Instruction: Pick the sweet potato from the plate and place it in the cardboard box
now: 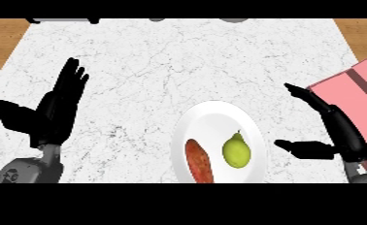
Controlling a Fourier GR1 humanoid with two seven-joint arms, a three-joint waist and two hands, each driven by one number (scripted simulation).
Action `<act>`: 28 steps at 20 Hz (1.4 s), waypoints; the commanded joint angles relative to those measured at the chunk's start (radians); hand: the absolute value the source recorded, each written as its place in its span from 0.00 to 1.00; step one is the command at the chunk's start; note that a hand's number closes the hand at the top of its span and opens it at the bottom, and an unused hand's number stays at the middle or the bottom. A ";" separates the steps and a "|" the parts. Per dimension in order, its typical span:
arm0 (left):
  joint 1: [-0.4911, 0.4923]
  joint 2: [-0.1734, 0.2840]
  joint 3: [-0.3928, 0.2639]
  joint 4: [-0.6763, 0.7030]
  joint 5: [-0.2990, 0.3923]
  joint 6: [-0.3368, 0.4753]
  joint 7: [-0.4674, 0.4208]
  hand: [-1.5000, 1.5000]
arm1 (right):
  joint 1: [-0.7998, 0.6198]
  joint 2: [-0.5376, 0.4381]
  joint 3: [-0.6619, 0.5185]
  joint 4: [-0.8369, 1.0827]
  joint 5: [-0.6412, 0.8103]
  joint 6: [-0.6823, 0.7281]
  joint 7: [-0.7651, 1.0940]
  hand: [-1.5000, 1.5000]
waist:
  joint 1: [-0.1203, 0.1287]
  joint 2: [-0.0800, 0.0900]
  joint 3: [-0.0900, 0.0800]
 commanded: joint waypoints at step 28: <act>0.011 -0.118 0.055 -0.028 -0.124 -0.052 0.063 0.50 | -0.182 0.214 0.219 -0.377 0.060 0.440 0.896 0.00 | -0.002 0.003 0.001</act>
